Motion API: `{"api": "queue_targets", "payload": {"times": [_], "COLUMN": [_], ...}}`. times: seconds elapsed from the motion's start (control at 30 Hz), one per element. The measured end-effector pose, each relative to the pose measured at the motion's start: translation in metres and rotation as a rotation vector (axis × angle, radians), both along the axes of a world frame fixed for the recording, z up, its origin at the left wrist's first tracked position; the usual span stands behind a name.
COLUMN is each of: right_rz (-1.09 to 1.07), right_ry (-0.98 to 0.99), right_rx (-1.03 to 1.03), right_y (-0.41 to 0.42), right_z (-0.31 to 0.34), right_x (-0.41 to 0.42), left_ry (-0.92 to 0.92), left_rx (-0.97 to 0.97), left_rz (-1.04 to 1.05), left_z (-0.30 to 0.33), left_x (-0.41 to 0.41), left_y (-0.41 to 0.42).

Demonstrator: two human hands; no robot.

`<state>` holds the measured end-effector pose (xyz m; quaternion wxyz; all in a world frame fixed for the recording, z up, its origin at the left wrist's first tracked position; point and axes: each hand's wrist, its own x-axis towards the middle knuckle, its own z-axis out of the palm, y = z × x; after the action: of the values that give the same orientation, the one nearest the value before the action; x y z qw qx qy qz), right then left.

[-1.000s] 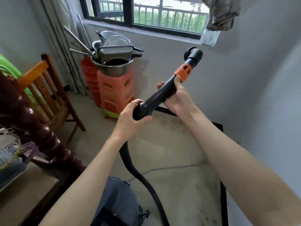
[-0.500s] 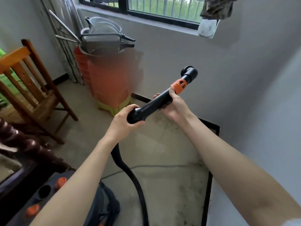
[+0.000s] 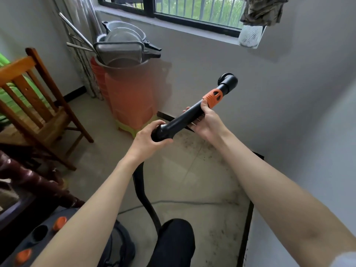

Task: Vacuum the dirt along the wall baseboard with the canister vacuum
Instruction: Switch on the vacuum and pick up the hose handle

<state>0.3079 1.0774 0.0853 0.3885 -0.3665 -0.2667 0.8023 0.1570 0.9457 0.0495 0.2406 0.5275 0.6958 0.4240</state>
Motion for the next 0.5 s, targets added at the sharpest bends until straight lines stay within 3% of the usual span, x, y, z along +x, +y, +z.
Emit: {"api": "queue_targets", "payload": {"times": [0.5], "right_rz": [0.061], "right_ry": [-0.140], "right_rx": [0.102], "right_y": [0.109], "right_z": [-0.035], "right_x": [-0.065], "left_ry": [-0.141], "left_rx": [-0.090], "left_rz": [-0.046], "left_z": [-0.043], "left_x": [-0.054], "left_y": [0.106]}}
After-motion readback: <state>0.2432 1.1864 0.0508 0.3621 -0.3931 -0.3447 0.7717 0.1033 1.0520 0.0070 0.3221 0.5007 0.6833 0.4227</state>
